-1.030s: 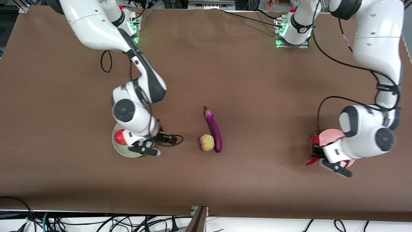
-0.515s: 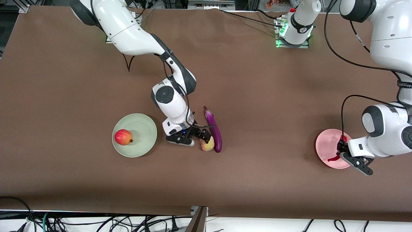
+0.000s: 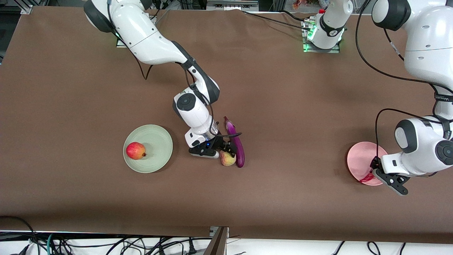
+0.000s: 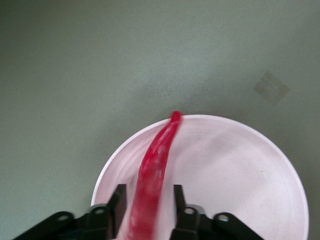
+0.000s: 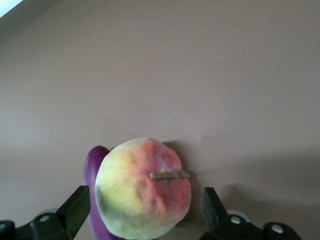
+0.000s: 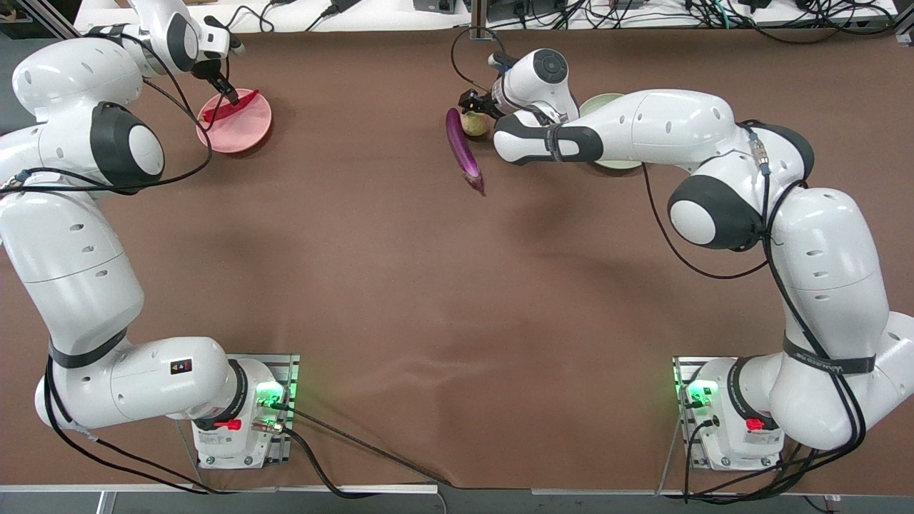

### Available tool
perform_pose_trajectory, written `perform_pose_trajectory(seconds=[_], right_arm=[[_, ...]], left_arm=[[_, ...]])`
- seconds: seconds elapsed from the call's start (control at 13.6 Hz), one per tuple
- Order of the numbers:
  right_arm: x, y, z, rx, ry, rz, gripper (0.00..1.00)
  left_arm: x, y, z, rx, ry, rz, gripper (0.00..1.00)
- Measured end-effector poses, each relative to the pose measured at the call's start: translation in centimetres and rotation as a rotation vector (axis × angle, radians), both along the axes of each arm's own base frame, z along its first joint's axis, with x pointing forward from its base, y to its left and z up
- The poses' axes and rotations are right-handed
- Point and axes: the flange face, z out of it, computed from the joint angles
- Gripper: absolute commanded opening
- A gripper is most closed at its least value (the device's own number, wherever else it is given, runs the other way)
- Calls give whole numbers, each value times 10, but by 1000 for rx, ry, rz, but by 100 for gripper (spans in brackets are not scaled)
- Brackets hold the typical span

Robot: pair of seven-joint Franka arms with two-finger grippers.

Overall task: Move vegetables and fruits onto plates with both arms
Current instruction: 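Release the chili on the pink plate while the right gripper lifts the peach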

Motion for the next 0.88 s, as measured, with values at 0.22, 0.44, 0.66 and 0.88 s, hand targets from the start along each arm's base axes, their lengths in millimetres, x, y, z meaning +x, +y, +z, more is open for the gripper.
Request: perform_pose_trajectory(seconds=[0.22, 0.44, 0.66, 0.88], right_arm=[[0, 1, 1, 1, -4, 1, 100], [1, 0, -1, 10, -19, -3, 100], [1, -2, -10, 19, -33, -8, 100], [1, -2, -12, 23, -39, -8, 61]], left_arm=[[5, -3, 9, -1, -16, -7, 100], [10, -25, 27, -46, 26, 23, 100], [12, -72, 60, -106, 87, 137, 100], [9, -154, 77, -118, 127, 238, 100]])
